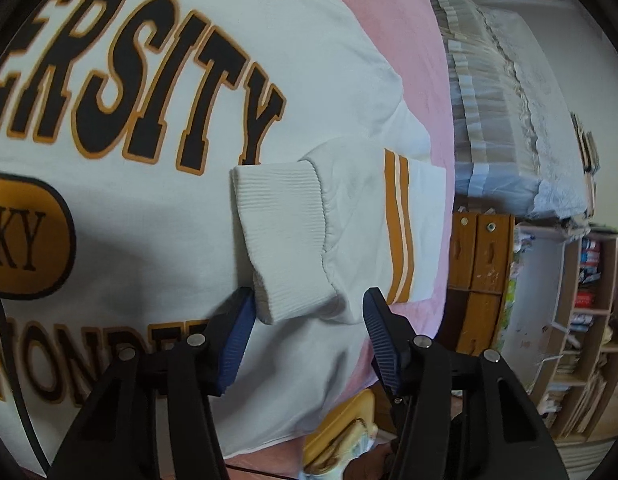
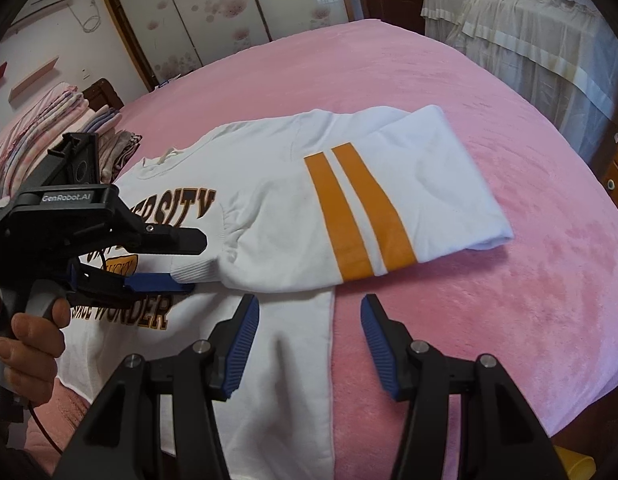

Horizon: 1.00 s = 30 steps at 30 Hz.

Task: Fold small clothes
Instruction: 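Grasp the folded sleeve cuff with the left tool and lift it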

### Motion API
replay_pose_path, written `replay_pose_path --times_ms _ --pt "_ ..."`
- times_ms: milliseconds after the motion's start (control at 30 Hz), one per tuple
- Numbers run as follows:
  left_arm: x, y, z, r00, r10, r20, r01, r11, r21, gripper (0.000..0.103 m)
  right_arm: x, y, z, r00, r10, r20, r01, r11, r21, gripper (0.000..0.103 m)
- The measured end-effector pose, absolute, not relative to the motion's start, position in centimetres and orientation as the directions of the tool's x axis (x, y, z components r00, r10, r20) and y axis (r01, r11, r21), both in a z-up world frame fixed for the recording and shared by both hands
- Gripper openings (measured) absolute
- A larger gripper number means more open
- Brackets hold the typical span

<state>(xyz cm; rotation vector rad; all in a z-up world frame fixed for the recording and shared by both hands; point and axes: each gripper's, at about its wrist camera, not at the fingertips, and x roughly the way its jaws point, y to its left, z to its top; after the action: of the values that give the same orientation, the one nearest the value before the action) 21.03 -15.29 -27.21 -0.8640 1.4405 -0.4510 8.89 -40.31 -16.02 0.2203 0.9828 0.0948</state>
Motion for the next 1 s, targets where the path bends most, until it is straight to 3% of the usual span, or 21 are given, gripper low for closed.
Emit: replay_pose_path --times_ms 100,433,533,667,833,1000 --pt "21.0 -15.4 -27.6 0.128 -0.764 -0.633 -0.256 0.591 -0.765 0.049 8.7 -40.7 -16.0 0.555 0.175 -0.814 0.031 0.973 0.23 0.053" --pt "21.3 -16.6 -28.4 0.118 -0.736 -0.666 -0.254 0.626 -0.737 0.048 8.2 -41.1 -15.8 0.574 0.162 -0.803 0.052 0.971 0.233 0.053" --pt "22.1 -16.7 -27.6 0.163 -0.698 -0.698 -0.22 0.664 -0.715 0.018 8.2 -41.0 -15.9 0.571 0.155 -0.806 0.053 0.973 0.225 0.053" --pt "22.5 -16.6 -26.6 0.186 -0.65 -0.737 -0.183 0.714 -0.676 0.01 8.0 -41.1 -15.7 0.576 0.139 -0.806 0.055 0.977 0.207 0.053" --pt "22.2 -17.4 -20.2 0.317 -0.536 -0.782 0.022 0.829 -0.559 0.009 8.0 -41.7 -15.2 0.588 0.12 -0.8 0.07 0.978 0.199 0.053" --pt "22.4 -15.0 -11.3 0.551 -0.385 -0.74 0.148 0.918 -0.367 0.009 8.1 -42.2 -14.1 0.608 0.103 -0.787 0.078 0.979 0.188 0.053"
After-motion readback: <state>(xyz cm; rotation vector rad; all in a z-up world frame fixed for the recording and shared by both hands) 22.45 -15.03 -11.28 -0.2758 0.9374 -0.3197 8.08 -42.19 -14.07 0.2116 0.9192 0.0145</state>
